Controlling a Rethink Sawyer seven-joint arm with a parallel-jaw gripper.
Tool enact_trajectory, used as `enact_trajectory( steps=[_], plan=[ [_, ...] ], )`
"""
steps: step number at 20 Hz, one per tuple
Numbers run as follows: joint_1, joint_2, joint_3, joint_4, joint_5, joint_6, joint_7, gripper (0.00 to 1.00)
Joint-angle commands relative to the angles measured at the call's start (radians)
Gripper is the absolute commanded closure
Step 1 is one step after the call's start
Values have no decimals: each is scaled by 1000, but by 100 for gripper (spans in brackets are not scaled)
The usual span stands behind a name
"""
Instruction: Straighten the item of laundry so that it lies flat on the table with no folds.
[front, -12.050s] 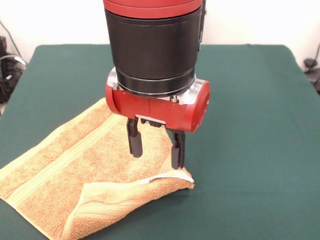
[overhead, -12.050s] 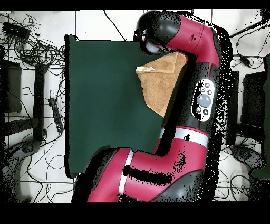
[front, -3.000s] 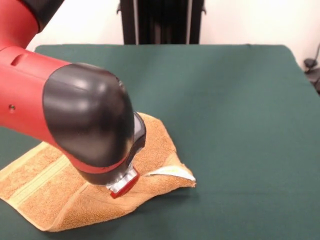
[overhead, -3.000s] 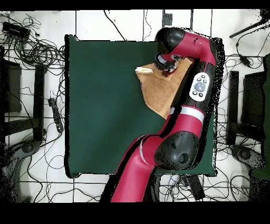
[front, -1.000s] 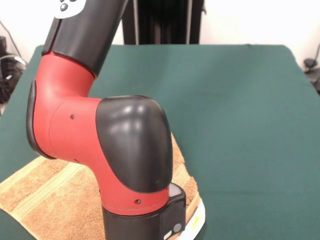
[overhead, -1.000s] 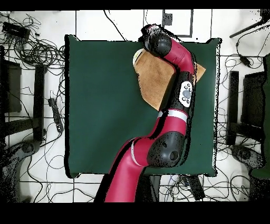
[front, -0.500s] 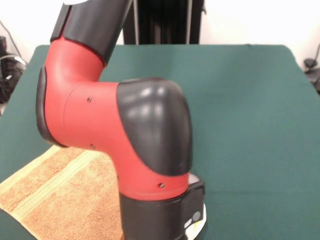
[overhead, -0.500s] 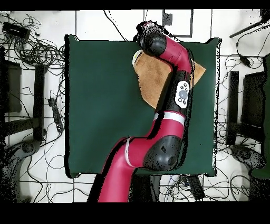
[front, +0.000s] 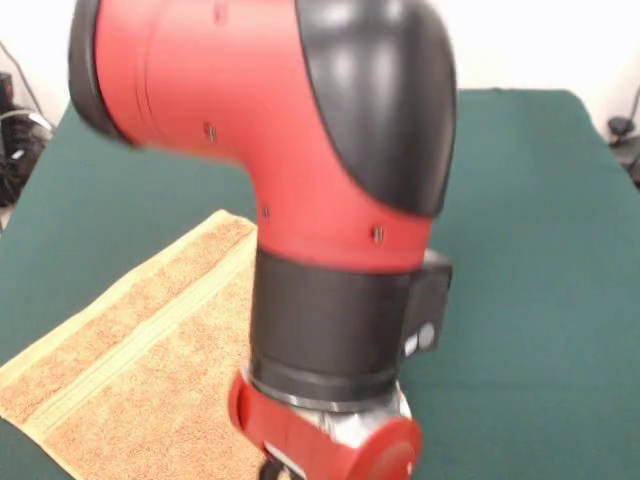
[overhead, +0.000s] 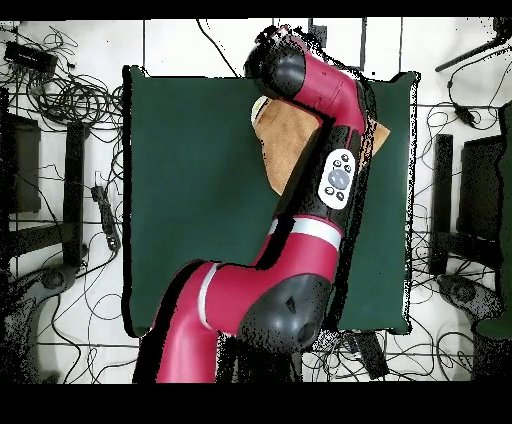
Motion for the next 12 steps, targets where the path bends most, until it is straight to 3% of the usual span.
enact_trajectory(
  steps=[1,7,9,12],
  plan=[
    [27,-189,193,309,-124,-35,-44,0],
    [20,-219,209,325,-185,-30,-6,0],
    [25,-225,185,328,-211,-12,14,0],
    [39,-207,84,299,-255,114,49,0]
  ],
)
